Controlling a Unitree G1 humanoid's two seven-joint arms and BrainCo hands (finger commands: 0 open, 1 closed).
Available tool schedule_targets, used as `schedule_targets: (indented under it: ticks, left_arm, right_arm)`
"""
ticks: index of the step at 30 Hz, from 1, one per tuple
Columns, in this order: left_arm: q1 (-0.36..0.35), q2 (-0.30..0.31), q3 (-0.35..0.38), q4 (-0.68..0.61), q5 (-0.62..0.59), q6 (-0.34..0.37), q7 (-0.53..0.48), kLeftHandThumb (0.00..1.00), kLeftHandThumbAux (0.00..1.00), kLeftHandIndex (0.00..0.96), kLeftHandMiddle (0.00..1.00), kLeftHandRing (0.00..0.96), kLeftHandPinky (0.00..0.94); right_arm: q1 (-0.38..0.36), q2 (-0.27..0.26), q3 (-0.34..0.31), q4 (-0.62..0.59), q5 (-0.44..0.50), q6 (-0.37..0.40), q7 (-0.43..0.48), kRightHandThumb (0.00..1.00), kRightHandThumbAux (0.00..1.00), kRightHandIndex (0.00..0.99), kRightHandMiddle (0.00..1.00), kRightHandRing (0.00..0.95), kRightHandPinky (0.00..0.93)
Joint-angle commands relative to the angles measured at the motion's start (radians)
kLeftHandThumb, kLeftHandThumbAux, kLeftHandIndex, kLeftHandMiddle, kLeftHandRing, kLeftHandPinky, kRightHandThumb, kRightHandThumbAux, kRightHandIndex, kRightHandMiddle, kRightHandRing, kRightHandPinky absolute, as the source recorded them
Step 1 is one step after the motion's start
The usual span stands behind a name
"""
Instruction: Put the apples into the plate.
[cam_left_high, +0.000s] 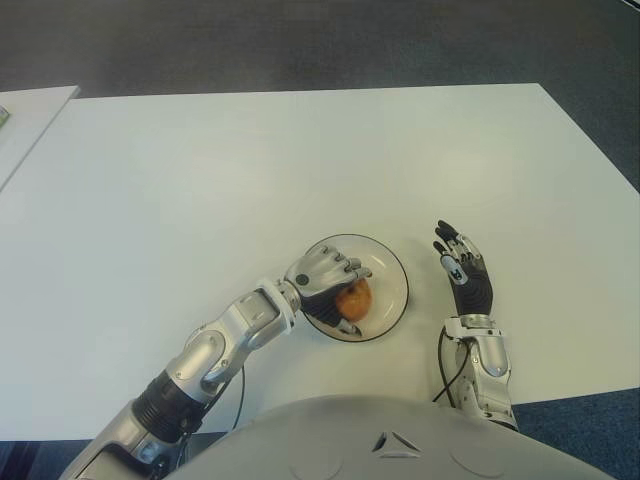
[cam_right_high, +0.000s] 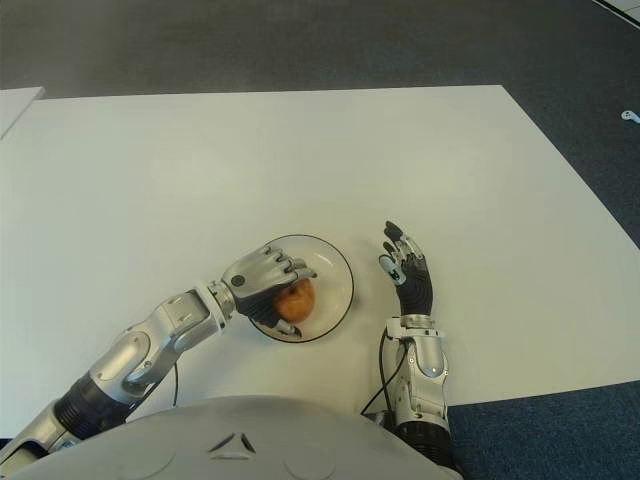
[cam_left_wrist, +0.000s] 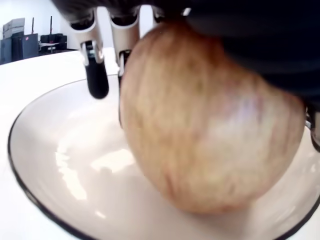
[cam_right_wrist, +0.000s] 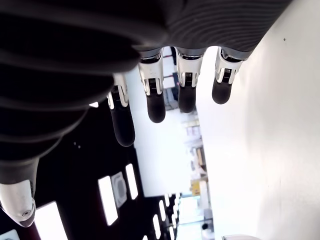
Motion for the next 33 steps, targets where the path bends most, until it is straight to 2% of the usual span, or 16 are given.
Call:
schedule_targets:
  ticks: [1, 23, 29, 33]
  left_arm:
    - [-0.011, -0.007, 0.002, -0.012, -0.008, 0.016, -0.043, 0.018, 0.327, 0.000, 0.000, 0.000, 0.000]
    - [-0.012, -0.021, 0.008, -0.020, -0.015, 0.043, -0.069, 0.022, 0.333, 0.000, 0.000, 0.000, 0.000]
    - [0.002, -0.041, 0.027, -0.026, -0.015, 0.093, -0.074, 0.055, 0.332, 0.000, 0.000, 0.000, 0.000]
    - [0.023, -0.076, 0.057, -0.029, -0.031, 0.155, -0.060, 0.076, 0.335, 0.000, 0.000, 0.000, 0.000]
  right_arm:
    - [0.031, 0.003, -0.001, 0.046, 0.007, 0.043, 0.004, 0.250, 0.564, 0.282, 0.154, 0.080, 0.066]
    - [0.030, -0.006, -0.009, 0.032, 0.000, 0.048, -0.006, 0.273, 0.552, 0.304, 0.166, 0.084, 0.067]
    - [0.032, -0.007, -0.006, 0.028, 0.003, 0.049, -0.003, 0.270, 0.552, 0.298, 0.171, 0.089, 0.073]
    - [0.034, -0.008, -0.004, 0.023, 0.004, 0.053, 0.000, 0.265, 0.549, 0.293, 0.171, 0.090, 0.075]
